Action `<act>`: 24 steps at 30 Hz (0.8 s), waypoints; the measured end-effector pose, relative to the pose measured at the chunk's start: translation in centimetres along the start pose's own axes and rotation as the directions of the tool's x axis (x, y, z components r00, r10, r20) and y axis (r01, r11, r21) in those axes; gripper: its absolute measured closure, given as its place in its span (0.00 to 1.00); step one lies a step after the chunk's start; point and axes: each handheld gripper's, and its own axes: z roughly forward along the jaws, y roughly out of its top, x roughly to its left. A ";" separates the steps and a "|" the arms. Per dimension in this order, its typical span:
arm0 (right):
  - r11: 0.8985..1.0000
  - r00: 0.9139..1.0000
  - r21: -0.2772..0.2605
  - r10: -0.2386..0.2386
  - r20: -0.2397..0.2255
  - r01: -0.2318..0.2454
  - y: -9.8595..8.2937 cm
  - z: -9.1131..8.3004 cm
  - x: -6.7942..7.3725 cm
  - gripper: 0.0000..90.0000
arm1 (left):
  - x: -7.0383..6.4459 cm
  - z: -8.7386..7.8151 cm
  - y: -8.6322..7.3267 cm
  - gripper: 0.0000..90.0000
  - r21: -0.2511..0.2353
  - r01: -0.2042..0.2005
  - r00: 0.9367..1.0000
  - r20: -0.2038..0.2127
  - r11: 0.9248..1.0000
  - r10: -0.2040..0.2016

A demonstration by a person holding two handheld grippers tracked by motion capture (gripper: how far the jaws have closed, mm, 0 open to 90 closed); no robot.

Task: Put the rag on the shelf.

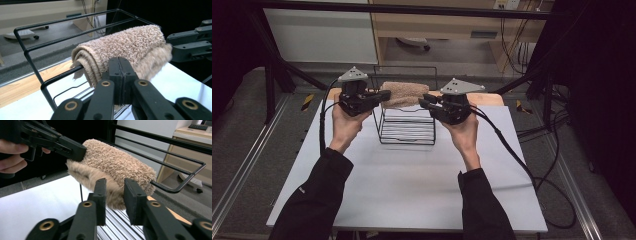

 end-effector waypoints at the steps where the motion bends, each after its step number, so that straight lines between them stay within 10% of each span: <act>1: 1.000 1.000 -0.006 0.000 0.002 0.000 0.1 -0.3 0.0 0.76 | 0.0 0.0 0.0 0.99 -0.001 -0.001 1.000 -0.002 1.000 0.001; 24: 0.997 0.998 0.045 0.063 0.031 -0.064 -1.5 1.1 -0.4 0.98 | -0.1 1.2 -2.7 0.99 0.032 -0.028 1.000 -0.011 0.999 0.028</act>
